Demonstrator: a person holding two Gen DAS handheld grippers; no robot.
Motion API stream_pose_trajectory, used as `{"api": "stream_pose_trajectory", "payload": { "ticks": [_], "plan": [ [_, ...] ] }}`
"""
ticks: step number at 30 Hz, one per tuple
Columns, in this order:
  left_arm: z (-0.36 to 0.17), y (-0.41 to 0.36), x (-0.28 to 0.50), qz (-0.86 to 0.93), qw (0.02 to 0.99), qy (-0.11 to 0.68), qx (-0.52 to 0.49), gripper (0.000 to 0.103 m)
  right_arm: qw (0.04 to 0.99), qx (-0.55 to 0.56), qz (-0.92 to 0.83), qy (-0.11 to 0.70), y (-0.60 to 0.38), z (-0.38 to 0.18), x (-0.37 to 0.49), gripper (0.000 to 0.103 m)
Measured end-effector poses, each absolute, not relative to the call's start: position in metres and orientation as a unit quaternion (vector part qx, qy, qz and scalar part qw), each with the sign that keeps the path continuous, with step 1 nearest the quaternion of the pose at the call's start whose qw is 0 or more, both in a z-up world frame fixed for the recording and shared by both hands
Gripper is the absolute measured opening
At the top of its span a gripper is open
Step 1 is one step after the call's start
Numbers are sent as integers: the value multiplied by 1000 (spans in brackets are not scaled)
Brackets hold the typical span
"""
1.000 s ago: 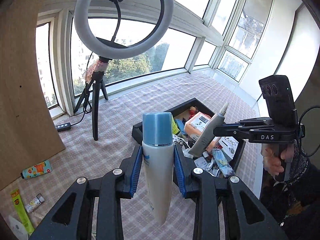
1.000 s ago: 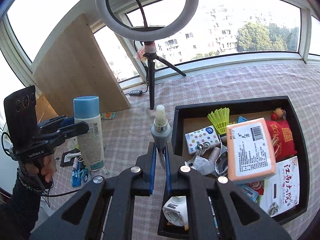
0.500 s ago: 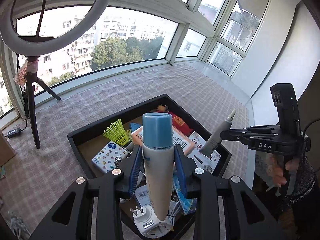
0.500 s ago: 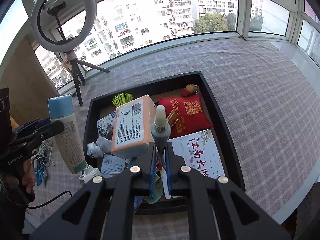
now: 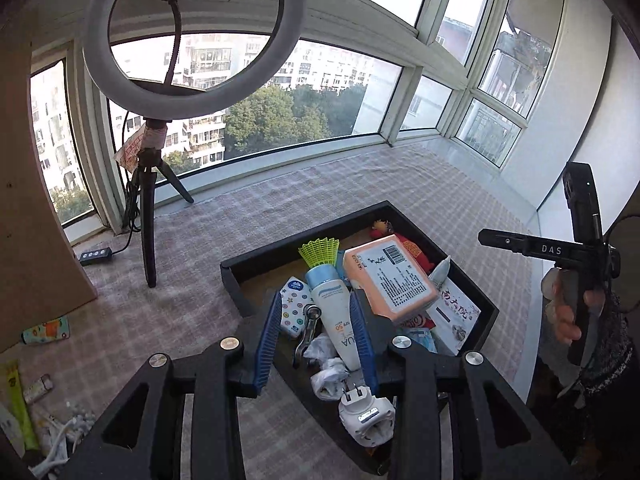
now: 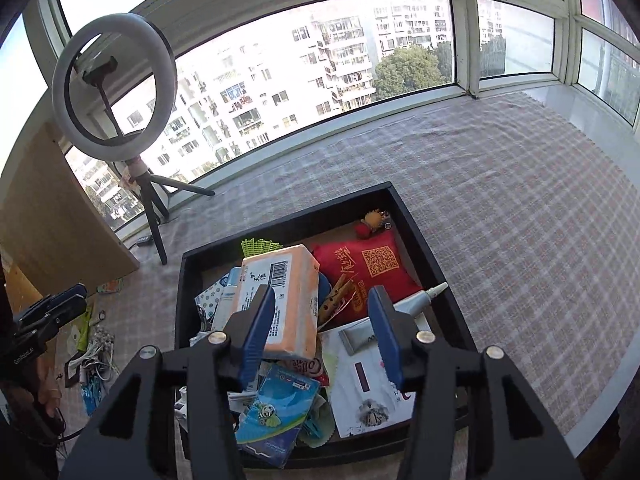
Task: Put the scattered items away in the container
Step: 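Open both grippers and move them back over the pile, then grasp white cable plug with right gripper while left grasps blue eye-drop bottle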
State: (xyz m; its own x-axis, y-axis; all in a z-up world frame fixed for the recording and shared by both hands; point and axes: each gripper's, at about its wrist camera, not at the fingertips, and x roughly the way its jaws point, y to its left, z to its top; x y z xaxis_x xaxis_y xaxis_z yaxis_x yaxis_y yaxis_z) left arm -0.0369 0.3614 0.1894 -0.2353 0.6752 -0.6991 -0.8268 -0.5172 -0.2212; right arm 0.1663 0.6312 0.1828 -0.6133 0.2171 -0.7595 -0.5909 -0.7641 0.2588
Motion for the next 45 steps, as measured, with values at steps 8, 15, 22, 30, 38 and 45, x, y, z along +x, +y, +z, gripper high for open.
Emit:
{"api": "stream_pose_trajectory", "payload": {
  "ticks": [8,15,22,30,38,45],
  "plan": [
    [192,233,-68,826,386,102,-398,34,163,-372,882,239,577,185,140,48],
    [171,99,-82,861,267,68,-428,34,65,-412,888,193,494,171,77,48],
    [116,34,-58,850,220,34,-477,31,-40,-476,864,159,397,129,18,48],
    [65,19,-54,837,182,8,-516,31,-106,-520,840,114,313,85,-24,47],
    [34,32,-72,828,151,16,-540,34,-115,-540,826,115,291,63,-57,47],
    [22,35,-82,823,130,17,-552,33,-115,-549,822,103,273,42,-91,47]
  ]
}}
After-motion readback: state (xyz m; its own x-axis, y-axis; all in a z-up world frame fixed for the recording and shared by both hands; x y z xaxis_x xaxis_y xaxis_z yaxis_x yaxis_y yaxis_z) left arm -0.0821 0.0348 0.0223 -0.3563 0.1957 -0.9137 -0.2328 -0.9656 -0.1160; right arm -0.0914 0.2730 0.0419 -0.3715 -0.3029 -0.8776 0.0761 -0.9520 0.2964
